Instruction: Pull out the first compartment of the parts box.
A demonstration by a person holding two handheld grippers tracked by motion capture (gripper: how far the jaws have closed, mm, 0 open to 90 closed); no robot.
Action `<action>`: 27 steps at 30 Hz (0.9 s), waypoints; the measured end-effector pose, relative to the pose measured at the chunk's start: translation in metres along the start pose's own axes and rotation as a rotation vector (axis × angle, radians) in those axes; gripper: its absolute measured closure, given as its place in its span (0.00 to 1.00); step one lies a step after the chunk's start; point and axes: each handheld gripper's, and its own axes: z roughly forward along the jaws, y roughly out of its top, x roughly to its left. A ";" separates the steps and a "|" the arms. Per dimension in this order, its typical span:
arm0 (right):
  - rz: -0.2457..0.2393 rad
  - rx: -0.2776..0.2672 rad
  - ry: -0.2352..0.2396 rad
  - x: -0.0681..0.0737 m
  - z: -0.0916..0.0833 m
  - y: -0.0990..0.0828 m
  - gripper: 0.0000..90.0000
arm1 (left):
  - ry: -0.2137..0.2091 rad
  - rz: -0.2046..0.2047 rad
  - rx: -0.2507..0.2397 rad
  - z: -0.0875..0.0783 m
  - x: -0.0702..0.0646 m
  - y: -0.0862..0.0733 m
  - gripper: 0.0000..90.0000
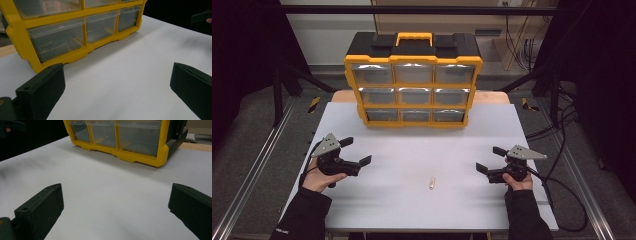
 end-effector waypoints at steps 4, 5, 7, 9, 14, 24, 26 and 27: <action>-0.001 0.004 0.000 0.000 0.000 0.000 0.01 | 0.003 0.003 -0.005 0.001 0.002 0.004 0.00; 0.000 0.004 0.000 0.000 0.000 0.000 0.01 | 0.004 0.005 -0.003 0.001 0.002 0.005 0.00; 0.000 0.003 0.002 0.000 0.000 0.000 0.01 | 0.006 0.011 -0.002 0.002 0.002 0.007 0.00; -0.001 0.002 0.000 0.000 0.000 0.000 0.01 | 0.004 0.013 -0.001 0.002 0.002 0.008 0.00; -0.003 0.001 0.001 0.000 0.001 0.000 0.01 | 0.006 0.026 0.006 0.004 0.002 0.013 0.00; -0.002 0.003 0.004 0.000 0.001 0.000 0.01 | 0.015 0.054 0.018 0.005 0.003 0.021 0.00; -0.002 0.003 0.004 0.000 0.001 0.001 0.01 | 0.020 0.060 0.024 0.006 0.004 0.024 0.00; -0.002 0.003 0.004 0.000 0.001 0.001 0.01 | 0.020 0.060 0.024 0.006 0.004 0.024 0.00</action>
